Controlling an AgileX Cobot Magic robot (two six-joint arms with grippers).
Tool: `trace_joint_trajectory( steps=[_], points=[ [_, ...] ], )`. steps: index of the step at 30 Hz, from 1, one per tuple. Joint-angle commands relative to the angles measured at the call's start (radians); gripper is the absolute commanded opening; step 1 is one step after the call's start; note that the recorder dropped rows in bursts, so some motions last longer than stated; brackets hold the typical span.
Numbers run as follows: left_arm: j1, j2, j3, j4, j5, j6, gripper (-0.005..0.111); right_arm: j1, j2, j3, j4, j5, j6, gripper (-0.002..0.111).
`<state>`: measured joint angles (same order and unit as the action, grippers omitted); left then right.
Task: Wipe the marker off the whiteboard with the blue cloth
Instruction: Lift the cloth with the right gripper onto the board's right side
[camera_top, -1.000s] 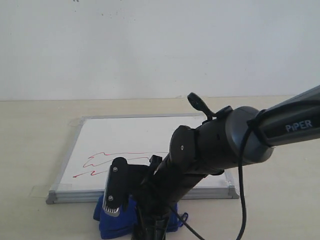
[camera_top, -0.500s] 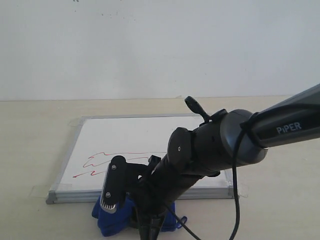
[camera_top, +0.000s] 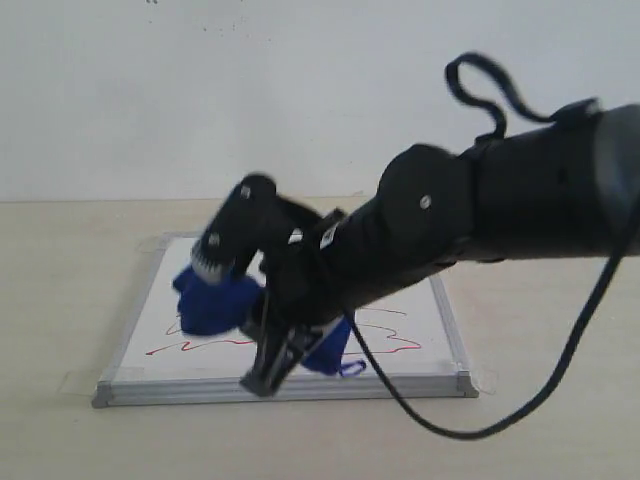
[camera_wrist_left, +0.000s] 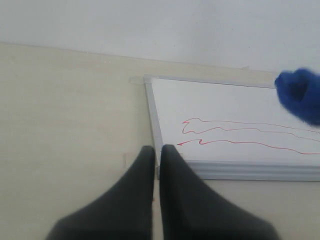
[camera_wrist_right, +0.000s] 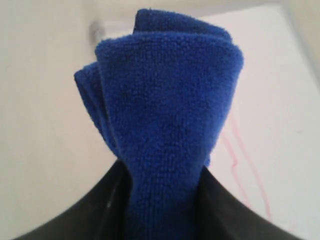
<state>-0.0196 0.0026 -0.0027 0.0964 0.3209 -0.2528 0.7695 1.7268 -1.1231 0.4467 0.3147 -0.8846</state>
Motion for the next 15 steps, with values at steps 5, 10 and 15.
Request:
trace_joint_trajectory(
  steps=[5, 10, 15],
  points=[
    [-0.002, -0.003, 0.003, 0.000, -0.007, -0.010, 0.004, -0.230, 0.002, -0.185, -0.296, 0.292, 0.560, 0.000],
    [-0.002, -0.003, 0.003, 0.000, -0.007, -0.010, 0.004, -0.322, 0.082, -0.262, -0.415, 0.379, 0.719, 0.000],
    [-0.002, -0.003, 0.003, 0.000, -0.007, -0.010, 0.004, -0.340, 0.200, -0.320, -0.467, 0.333, 0.701, 0.000]
  ],
)
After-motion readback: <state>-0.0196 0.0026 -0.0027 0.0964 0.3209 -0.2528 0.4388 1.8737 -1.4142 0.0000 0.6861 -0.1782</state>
